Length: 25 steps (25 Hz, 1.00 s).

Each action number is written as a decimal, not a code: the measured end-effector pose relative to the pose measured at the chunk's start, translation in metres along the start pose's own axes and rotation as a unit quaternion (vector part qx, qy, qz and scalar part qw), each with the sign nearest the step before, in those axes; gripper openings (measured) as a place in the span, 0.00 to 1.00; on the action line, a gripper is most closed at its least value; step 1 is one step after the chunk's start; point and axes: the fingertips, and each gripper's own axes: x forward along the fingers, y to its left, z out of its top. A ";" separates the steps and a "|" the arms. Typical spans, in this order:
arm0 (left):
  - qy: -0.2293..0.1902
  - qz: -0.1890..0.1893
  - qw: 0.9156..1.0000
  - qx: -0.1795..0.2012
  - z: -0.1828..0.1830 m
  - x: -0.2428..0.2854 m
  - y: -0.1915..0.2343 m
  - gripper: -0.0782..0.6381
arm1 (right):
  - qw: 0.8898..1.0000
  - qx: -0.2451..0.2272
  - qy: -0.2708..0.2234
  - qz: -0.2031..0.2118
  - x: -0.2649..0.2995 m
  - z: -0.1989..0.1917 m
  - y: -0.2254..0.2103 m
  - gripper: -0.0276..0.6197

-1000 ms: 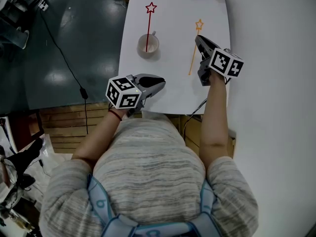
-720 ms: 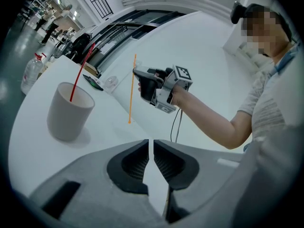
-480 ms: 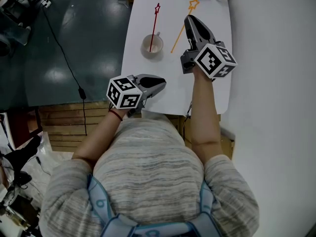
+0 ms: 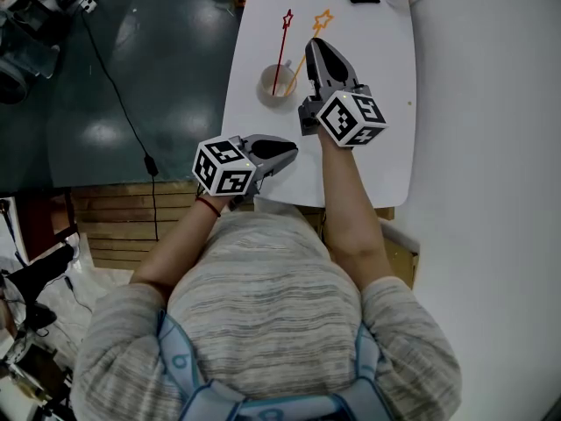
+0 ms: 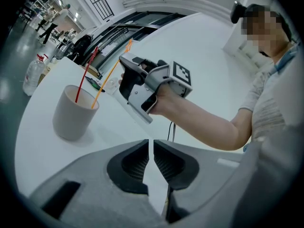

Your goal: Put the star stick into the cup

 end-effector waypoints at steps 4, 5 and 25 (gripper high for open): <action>0.000 0.000 1.000 0.000 0.000 -0.002 0.000 0.14 | 0.999 -0.011 0.047 -0.015 -0.004 -0.033 -0.004 0.07; 0.001 0.000 1.000 0.000 0.000 -0.002 0.001 0.14 | 0.998 -0.016 0.059 -0.018 -0.004 -0.041 -0.005 0.07; 0.009 0.001 1.000 0.007 0.000 -0.001 0.003 0.14 | 0.990 -0.003 0.144 0.004 -0.045 -0.098 0.004 0.08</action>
